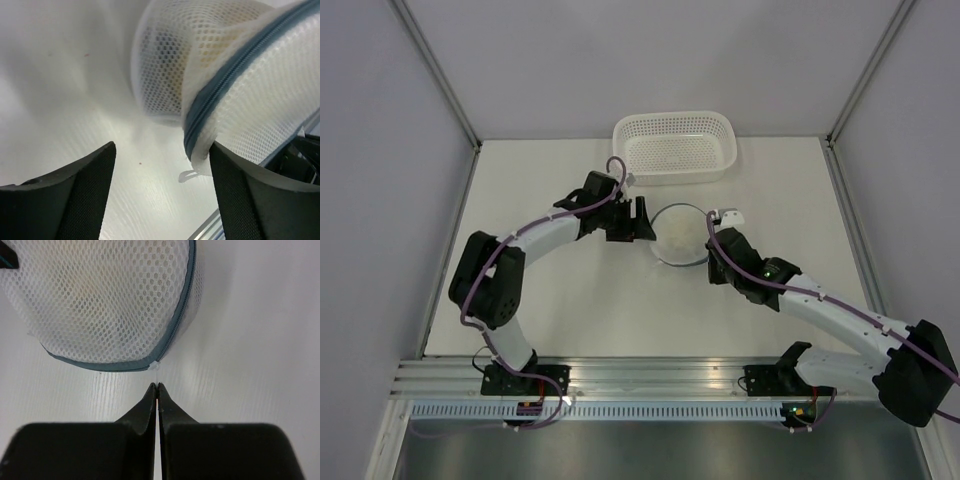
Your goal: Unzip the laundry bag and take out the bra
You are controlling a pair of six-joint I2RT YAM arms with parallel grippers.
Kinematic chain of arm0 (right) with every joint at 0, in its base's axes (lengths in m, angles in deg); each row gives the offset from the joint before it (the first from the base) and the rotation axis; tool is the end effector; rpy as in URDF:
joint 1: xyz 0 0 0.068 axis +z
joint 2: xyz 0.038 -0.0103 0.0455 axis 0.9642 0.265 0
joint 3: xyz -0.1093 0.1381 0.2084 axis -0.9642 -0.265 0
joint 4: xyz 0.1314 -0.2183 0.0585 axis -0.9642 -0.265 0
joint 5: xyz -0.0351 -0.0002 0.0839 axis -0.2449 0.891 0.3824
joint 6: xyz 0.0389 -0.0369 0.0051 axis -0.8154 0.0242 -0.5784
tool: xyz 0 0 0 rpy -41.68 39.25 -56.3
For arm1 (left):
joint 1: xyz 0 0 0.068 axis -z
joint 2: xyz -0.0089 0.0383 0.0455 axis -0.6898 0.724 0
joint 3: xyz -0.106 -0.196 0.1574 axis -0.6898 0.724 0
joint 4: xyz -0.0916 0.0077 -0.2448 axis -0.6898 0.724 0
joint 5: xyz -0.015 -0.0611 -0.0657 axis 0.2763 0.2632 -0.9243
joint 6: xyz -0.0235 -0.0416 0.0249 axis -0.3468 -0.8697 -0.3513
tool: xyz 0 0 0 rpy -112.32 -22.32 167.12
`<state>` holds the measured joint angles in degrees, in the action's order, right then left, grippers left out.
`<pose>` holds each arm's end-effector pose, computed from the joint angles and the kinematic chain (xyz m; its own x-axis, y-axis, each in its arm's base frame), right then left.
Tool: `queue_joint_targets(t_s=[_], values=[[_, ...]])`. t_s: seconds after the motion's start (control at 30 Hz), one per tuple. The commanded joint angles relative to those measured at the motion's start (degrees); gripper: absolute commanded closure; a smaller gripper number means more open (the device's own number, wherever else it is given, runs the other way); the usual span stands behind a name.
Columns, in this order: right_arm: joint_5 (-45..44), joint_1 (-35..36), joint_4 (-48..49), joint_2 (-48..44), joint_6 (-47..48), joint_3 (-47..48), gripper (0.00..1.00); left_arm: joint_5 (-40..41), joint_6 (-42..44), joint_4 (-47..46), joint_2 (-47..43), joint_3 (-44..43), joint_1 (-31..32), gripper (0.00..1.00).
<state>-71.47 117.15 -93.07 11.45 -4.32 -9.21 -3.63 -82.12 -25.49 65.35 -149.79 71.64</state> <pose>0.1756 0.1444 0.2406 -0.6826 -0.0435 -0.7295 -0.1637 0.9820 0.0946 0.3312 -0.1944 0.2091 -0.8825 0.0384 -0.4687 0.3434 0.7337 -0.5864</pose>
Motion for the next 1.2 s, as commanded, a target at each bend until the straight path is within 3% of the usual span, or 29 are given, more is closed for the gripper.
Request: queue_joint_targets(t_s=[0.0, 0.2, 0.3, 0.57, 0.87, 1.07, 1.17], values=[[1.6, 0.8, 0.4, 1.2, -0.5, 0.1, 1.00, 12.2, -5.7, 0.4, -10.7, 4.6, -0.4, 0.20], [12.3, 2.0, 8.0, 3.7, -1.3, -0.8, 1.00, 14.0, -21.3, -7.8, -28.4, 21.1, 1.0, 0.17], [23.8, 2.3, 13.8, 5.2, -2.5, -1.9, 1.00, 13.3, -28.3, -12.3, -36.8, 28.0, 4.2, 0.14], [35.6, 3.2, 28.4, 8.4, -6.9, -3.9, 0.99, 11.5, -38.4, -22.5, -37.7, 35.5, 10.3, 0.12], [37.8, 3.6, 29.3, 7.1, -6.3, -4.5, 1.00, 15.6, -44.7, -36.0, -31.7, 38.1, 10.7, 0.14], [37.4, 3.8, 27.3, 4.5, -5.4, -5.2, 1.00, 16.5, -45.8, -40.0, -27.1, 36.8, 10.7, 0.31], [37.2, 3.8, 26.6, 3.8, -5.1, -5.5, 0.99, 15.6, -45.7, -40.9, -24.8, 36.0, 10.7, 0.48]])
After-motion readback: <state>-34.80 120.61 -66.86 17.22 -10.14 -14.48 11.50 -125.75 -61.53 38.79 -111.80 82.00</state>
